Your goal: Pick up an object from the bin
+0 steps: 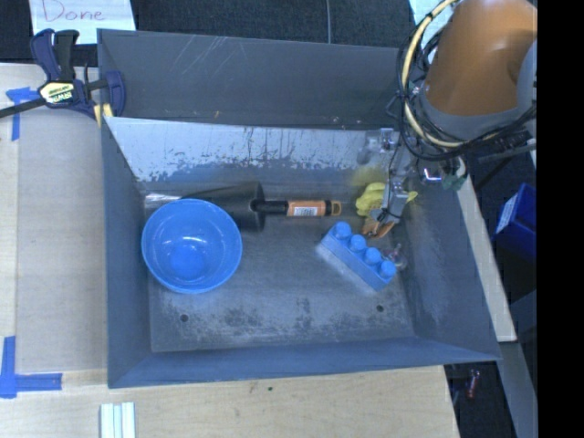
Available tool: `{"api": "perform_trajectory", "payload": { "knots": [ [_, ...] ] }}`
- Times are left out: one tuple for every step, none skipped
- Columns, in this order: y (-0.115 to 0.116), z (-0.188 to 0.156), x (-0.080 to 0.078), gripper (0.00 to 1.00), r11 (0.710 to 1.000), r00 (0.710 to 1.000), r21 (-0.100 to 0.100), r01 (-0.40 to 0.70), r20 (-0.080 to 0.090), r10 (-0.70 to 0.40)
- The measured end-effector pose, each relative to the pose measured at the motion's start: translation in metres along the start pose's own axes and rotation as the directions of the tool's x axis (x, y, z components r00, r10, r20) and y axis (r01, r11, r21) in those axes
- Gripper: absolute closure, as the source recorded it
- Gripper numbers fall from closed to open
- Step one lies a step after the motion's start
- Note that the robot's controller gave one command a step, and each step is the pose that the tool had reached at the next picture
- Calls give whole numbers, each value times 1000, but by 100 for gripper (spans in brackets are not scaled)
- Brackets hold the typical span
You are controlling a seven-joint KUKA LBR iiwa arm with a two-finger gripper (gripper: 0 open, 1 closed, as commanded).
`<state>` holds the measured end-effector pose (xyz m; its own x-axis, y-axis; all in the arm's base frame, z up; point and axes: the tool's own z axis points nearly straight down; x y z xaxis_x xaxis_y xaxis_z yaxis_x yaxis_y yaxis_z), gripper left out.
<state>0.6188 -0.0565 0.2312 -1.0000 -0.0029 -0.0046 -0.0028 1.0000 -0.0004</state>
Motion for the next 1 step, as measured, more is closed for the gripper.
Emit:
{"api": "perform_trajectory", "payload": {
  "knots": [
    [0,0,0,0,1000,1000,0,0,0,0]
  ]
}}
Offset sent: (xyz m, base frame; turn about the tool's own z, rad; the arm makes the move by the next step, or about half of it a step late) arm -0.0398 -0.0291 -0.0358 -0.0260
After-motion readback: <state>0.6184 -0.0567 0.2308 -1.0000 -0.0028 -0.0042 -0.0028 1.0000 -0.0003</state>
